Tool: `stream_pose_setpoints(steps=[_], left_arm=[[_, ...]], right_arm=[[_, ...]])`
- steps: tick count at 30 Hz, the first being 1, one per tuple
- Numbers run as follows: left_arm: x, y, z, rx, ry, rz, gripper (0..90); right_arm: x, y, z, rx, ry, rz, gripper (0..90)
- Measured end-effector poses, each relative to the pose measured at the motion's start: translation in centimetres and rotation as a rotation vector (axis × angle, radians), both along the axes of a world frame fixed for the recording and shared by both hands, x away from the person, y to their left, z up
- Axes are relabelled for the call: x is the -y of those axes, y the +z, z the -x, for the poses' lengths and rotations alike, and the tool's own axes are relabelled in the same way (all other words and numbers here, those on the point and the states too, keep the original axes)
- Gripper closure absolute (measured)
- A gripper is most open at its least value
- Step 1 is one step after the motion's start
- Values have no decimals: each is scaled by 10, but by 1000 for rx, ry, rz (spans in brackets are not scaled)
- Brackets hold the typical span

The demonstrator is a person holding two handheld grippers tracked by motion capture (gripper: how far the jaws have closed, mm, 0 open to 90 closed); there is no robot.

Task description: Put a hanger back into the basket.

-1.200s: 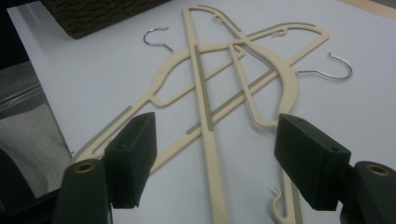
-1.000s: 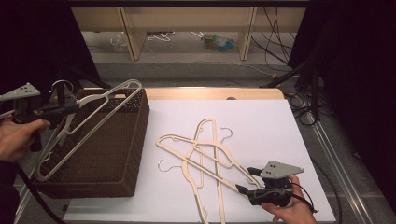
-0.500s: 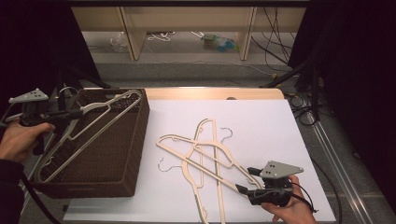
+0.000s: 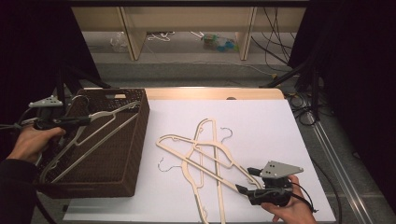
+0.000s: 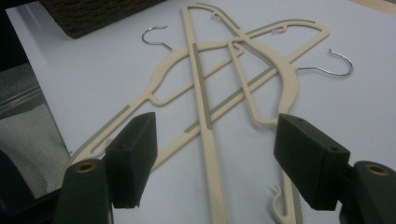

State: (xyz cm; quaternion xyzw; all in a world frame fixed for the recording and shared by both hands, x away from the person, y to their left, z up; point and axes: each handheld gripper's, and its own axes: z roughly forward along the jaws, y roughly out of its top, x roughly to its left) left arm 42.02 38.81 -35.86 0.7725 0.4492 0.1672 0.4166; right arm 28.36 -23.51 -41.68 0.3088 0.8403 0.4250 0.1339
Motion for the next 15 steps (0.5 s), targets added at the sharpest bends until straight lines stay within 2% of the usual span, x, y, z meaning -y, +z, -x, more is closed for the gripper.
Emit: stream_pose_setpoints(steps=[1,3,4,5,7,10,11,12,15], left_arm=[[2,-4,-1,0,11,17,856],[1,-10,-3,-18,12,3,855],[1,-13,-4,-22,23,12,854],[0,-15,-4,-29,21,-4,855],[0,-19,-5,-34,34,-8,855],[-2,-26,-7,-63,49,-56,849],[-2,-28,-7,-59,78,-53,842],[-3,-29,-7,-52,83,-42,838],[-4,-30,-7,-44,98,-68,830]], right_arm=[[0,0,0,-1,1,0,313],[0,0,0,-1,1,0,313],[0,0,0,0,2,1,313],[0,0,0,0,0,-2,313],[0,0,0,-3,2,-1,313],[0,0,0,-8,2,-1,313],[0,-1,0,-3,5,2,313],[0,-1,0,-5,5,1,313],[0,-1,0,-2,6,2,313]])
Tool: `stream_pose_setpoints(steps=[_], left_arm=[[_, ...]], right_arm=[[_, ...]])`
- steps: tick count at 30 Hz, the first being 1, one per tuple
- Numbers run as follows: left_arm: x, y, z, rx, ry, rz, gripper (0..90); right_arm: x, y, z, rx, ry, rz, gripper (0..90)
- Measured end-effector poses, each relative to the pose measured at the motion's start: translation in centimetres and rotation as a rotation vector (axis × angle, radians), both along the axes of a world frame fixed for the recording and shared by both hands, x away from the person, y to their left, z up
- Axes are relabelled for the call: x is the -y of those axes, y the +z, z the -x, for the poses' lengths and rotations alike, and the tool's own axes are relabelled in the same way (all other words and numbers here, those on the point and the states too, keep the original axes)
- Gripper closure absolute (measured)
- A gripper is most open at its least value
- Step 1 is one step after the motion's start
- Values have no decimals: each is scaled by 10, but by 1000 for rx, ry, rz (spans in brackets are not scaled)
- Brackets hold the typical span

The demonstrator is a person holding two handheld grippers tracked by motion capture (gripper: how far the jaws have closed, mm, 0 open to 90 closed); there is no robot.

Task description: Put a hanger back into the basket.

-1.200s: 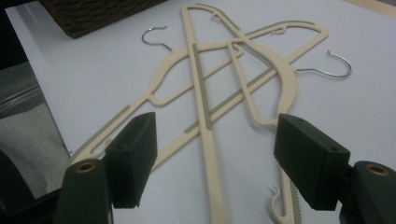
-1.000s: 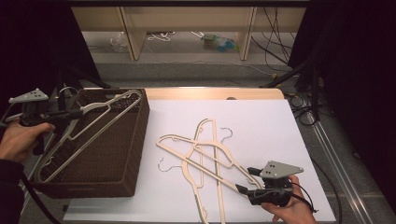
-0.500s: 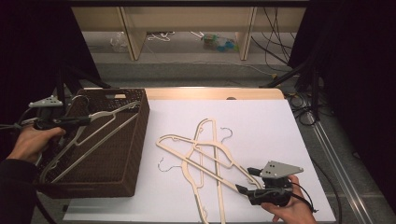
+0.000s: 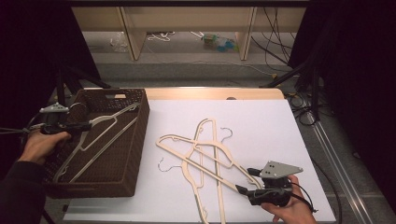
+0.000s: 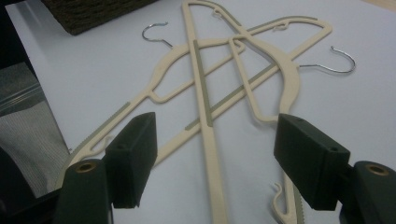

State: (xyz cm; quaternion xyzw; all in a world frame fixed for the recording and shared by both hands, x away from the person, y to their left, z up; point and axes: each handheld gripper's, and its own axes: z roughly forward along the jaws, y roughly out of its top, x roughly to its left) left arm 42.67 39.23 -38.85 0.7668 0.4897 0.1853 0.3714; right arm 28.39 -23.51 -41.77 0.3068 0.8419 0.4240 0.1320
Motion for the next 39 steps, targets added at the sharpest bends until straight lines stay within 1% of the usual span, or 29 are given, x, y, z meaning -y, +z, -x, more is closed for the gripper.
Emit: stream_pose_setpoints(steps=[2,3,4,5,6,7,8,9,10,11,13,14,16,17,18,19,20,21,23,27,30,32,33,34,35,36,37,38,39], left_arm=[[0,-1,0,9,22,-28,809],[0,0,0,-2,45,-57,809],[-2,-1,0,-10,66,-116,797],[-4,-2,0,-11,70,-142,787],[-6,-4,0,-11,93,-139,775],[-8,-4,1,-38,111,-137,768],[-10,-4,1,-42,109,-132,765],[-10,-5,3,-32,129,-108,745],[-12,-3,5,-39,131,-117,745],[-12,-1,7,-33,148,-122,697],[-13,3,11,-11,165,-110,682],[-12,6,14,17,160,-107,683],[-9,12,21,44,147,-89,637],[-5,14,24,73,163,-34,604],[-2,18,29,89,159,-9,572],[2,22,34,107,154,11,572],[5,27,40,128,139,25,525],[9,32,46,154,130,42,525],[19,42,61,204,112,79,474],[43,53,87,263,60,114,386],[68,57,107,279,-2,155,355],[84,58,118,282,-75,146,352],[93,57,122,299,-101,144,348],[103,56,126,287,-114,175,328],[111,54,130,281,-149,181,327],[132,50,135,270,-174,232,323],[141,47,138,257,-187,245,316],[141,47,138,257,-187,245,311],[150,44,139,256,-219,247,311]], right_arm=[[0,0,0,-4,-5,0,313],[0,0,0,-4,-5,0,313],[0,0,0,-4,-6,1,313],[0,0,0,-3,-6,1,312],[0,0,1,-8,-8,0,312],[0,0,0,-6,-8,1,312],[0,0,0,-6,-8,1,313],[1,0,0,-4,-9,2,312],[1,0,0,-4,-9,2,312],[1,0,0,-1,-11,0,312],[1,0,0,-3,-12,0,311],[1,0,0,-3,-12,1,311],[1,0,0,-2,-11,0,311],[1,0,-1,-2,-12,0,308],[1,0,0,-7,-19,-1,302],[1,0,0,-7,-19,-1,302],[1,0,-1,-3,-30,-6,297],[1,0,-1,-3,-30,-6,297],[2,0,-1,-4,-32,-2,296],[3,-1,-2,-2,-52,-9,280],[3,-3,-4,-10,-63,-9,280],[3,-3,-4,-6,-64,-5,280],[3,-4,-5,-5,-66,-5,280],[2,-5,-5,-17,-73,-9,280],[2,-5,-5,-14,-75,-7,280],[2,-6,-5,-12,-75,-9,280],[2,-7,-6,-6,-69,-11,280],[2,-7,-6,-17,-78,-20,279],[2,-7,-6,-17,-78,-20,279]])
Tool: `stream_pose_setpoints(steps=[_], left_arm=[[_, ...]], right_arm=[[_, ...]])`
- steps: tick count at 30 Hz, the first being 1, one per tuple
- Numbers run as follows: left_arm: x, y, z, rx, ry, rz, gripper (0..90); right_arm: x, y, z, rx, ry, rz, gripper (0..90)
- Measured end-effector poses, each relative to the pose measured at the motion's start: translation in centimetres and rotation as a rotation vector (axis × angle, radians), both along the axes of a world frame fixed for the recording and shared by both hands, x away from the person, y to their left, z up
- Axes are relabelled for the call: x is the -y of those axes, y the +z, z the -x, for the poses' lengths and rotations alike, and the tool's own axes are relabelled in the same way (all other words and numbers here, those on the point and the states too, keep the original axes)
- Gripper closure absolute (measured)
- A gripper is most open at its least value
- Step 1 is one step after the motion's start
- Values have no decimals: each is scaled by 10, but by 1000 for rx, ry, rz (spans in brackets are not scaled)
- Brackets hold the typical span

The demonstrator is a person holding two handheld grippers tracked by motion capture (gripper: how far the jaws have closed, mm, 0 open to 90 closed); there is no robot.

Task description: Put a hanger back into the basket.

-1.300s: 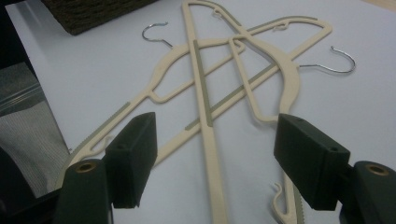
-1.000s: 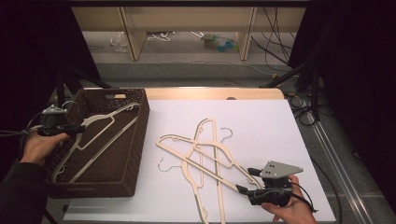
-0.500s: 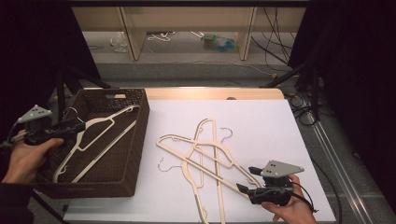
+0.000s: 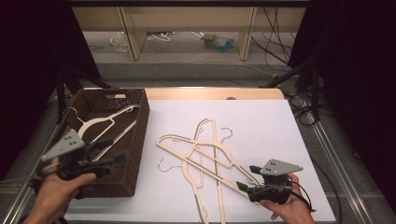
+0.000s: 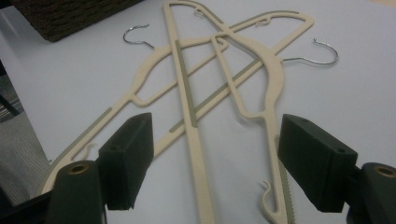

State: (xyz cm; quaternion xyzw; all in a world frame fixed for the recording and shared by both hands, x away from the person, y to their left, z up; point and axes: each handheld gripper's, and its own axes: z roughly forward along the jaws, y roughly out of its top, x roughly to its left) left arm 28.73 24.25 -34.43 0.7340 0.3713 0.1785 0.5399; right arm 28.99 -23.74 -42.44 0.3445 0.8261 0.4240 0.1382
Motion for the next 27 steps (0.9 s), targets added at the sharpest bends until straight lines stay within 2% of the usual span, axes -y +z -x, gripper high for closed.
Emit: stream_pose_setpoints(steps=[1,2,3,4,6,8,10,11,14,15,16,18,23,25,27], left_arm=[[16,-7,1,-3,-45,-12,293],[16,-7,1,-3,-45,-12,271],[23,-11,2,-18,-46,-14,258],[28,-15,3,-13,-62,-9,258],[37,-23,4,-23,-77,27,253],[44,-32,6,-26,-89,42,224],[48,-40,6,-18,-97,45,211],[49,-43,6,-8,-96,43,202],[52,-53,9,3,-90,48,172],[54,-57,12,22,-72,43,169],[54,-58,12,41,-79,23,169],[56,-62,15,20,-87,25,169],[59,-73,18,24,-101,17,164],[60,-77,19,-2,-107,27,164],[62,-79,20,6,-108,17,164]], right_arm=[[1,-1,-2,6,-4,-2,271],[1,-1,-2,6,-4,-2,271],[1,-3,-2,13,-10,-8,267],[1,-4,-2,12,-15,-10,267],[1,-4,-2,18,-16,-12,265],[1,-5,-3,28,-16,-28,263],[1,-3,-3,34,-21,-22,259],[1,-4,-3,38,-19,-39,259],[0,-4,-3,34,-21,-49,255],[-1,-4,-4,36,-17,-50,254],[-1,-4,-4,31,-11,-53,250],[-1,-5,-4,30,-9,-52,249],[-2,-4,-3,34,-14,-49,242],[-1,-4,-3,33,-20,-49,242],[0,-4,-3,35,-22,-49,241]])
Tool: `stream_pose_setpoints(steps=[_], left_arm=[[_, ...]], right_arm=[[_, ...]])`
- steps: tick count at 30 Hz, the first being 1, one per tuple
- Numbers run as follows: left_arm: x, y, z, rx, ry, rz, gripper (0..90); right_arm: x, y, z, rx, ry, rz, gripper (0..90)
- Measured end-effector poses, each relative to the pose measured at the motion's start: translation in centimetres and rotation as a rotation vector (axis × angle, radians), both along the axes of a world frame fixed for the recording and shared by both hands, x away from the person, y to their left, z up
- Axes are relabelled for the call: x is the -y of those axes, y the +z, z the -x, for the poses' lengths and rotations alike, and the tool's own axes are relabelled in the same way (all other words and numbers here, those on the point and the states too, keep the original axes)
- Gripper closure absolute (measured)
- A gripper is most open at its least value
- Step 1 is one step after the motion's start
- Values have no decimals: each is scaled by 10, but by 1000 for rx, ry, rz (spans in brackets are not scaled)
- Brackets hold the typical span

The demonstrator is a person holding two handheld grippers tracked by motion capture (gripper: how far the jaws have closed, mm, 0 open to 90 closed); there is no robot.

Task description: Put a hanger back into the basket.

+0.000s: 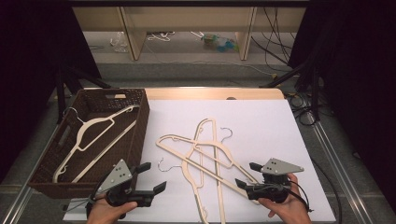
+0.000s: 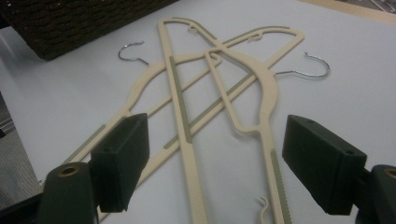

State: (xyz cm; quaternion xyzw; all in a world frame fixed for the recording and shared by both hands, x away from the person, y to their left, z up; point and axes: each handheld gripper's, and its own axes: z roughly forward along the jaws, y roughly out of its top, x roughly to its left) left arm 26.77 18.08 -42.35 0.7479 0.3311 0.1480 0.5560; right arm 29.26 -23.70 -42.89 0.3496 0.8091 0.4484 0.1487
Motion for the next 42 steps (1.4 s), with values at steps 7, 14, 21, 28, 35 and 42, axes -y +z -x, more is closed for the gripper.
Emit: stream_pose_setpoints(steps=[7,14,21,28,35,42], left_arm=[[1,-2,1,11,1,3,164],[-1,-9,8,1,-19,-16,162],[1,-10,11,12,-39,-18,165],[1,-10,10,7,-45,-17,165],[2,-11,9,10,-71,-30,167],[2,-12,8,-7,-55,-25,169]], right_arm=[[0,-2,-4,-5,-4,15,243],[2,-11,-26,-65,-65,100,273],[-1,-19,-47,-146,-97,152,284],[-13,-32,-68,-197,-72,223,353],[-19,-34,-82,-293,-45,292,452],[-25,-37,-91,-333,-45,336,509]])
